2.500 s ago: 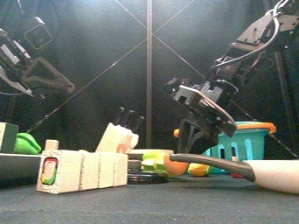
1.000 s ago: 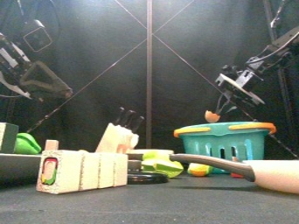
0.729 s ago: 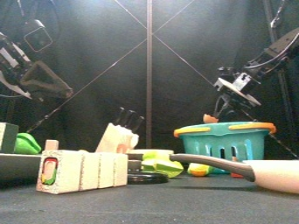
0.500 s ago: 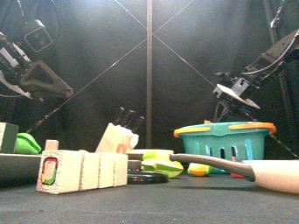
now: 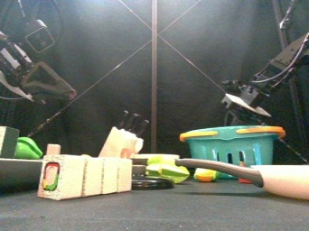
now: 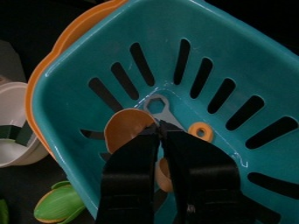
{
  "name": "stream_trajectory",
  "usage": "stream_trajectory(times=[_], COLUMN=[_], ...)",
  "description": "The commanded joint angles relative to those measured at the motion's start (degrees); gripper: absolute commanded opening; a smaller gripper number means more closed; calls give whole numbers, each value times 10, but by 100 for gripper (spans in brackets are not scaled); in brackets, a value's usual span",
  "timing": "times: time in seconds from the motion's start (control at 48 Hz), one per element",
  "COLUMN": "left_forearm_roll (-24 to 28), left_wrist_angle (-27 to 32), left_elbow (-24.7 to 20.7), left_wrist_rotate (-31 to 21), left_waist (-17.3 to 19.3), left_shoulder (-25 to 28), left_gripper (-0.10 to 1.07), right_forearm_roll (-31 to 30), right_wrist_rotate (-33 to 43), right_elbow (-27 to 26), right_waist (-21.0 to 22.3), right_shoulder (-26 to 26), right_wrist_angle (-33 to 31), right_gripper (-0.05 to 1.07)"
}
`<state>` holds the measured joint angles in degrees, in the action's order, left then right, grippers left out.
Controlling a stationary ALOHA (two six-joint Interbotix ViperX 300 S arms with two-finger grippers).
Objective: Place eggshell into basket
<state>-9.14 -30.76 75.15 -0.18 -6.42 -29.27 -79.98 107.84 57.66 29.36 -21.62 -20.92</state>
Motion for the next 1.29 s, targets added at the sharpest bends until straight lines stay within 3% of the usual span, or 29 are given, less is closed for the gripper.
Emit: stream_trajectory(times=[0.0,0.458,1.271], left_forearm_roll=[-1,-15,-20], left_wrist_angle=[-3,-2,-2], left_elbow=[-5,-7,-8], left_wrist_rotate=[-1,-1,-1], left_waist=[-3,-3,-3], left_shoulder=[1,1,1], left_gripper=[12,12,12], right_forearm_roll=[-1,5,12], right_wrist_rotate=[-1,0,-1], right_elbow=[-3,4,5], right_waist=[3,3,3], right_shoulder=[-4,-11,-14], right_wrist_angle=[-1,-1,-4], right_gripper=[55,75,75])
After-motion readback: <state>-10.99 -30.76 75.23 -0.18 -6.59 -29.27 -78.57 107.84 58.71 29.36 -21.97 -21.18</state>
